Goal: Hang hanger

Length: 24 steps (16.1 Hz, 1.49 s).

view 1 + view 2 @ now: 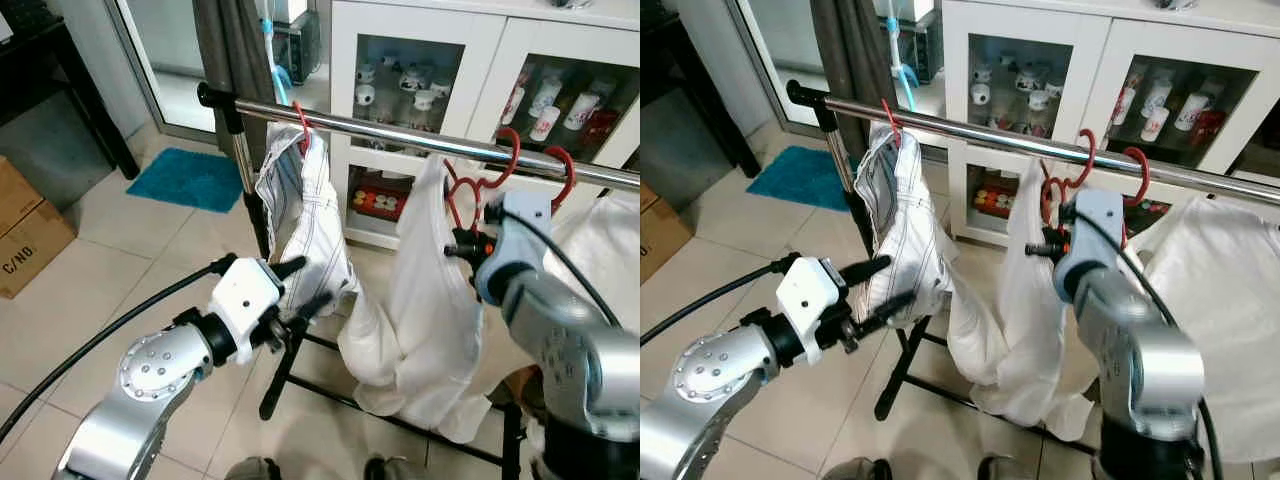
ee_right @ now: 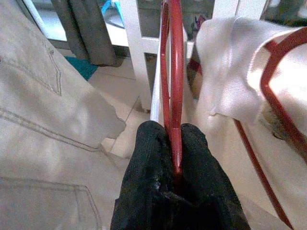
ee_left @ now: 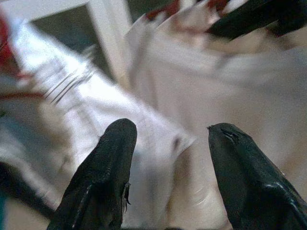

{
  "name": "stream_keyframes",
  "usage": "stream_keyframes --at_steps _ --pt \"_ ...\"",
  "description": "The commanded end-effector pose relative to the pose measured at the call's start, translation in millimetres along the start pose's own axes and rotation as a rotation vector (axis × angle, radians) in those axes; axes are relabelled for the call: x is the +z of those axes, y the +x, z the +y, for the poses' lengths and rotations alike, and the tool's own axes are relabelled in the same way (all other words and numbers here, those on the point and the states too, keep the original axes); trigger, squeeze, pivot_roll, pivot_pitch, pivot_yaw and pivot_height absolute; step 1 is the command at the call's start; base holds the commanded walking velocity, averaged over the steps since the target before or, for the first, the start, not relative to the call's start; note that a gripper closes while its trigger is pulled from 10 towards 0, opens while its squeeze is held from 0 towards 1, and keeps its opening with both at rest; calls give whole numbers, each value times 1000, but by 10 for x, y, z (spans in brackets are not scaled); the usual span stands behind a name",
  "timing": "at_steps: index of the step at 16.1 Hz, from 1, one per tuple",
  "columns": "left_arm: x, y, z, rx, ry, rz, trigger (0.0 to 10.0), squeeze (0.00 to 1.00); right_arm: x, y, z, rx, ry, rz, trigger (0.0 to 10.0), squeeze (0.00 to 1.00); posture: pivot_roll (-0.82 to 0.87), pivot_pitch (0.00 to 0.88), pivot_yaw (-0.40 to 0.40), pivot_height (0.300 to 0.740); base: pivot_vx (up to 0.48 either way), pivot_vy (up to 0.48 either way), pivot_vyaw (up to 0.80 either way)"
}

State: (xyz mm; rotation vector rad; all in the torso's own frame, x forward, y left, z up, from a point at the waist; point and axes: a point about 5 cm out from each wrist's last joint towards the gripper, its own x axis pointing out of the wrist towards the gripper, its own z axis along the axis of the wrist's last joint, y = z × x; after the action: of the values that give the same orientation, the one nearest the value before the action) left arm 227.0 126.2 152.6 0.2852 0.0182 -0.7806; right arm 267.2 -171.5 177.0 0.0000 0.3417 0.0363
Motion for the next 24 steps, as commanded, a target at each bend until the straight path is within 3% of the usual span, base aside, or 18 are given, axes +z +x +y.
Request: stream_keyframes --at_steps 1,2,7,24 --pt "-73 -34 54 62 2 31 10000 0 97 -62 32 11 -66 -81 0 0 -67 105 29 740 0 0 0" --pt "-98 -39 69 94 -9 29 10000 0 78 -78 39 9 -119 -94 0 0 -64 110 26 740 0 0 0" --pt "-203 -56 70 155 -43 50 10000 0 -44 -91 170 33 -145 -151 0 0 -59 120 23 740 0 0 0" --pt "-128 -35 94 162 -34 18 10000 0 -108 -94 214 70 -116 -211 0 0 -55 128 28 740 0 0 0"
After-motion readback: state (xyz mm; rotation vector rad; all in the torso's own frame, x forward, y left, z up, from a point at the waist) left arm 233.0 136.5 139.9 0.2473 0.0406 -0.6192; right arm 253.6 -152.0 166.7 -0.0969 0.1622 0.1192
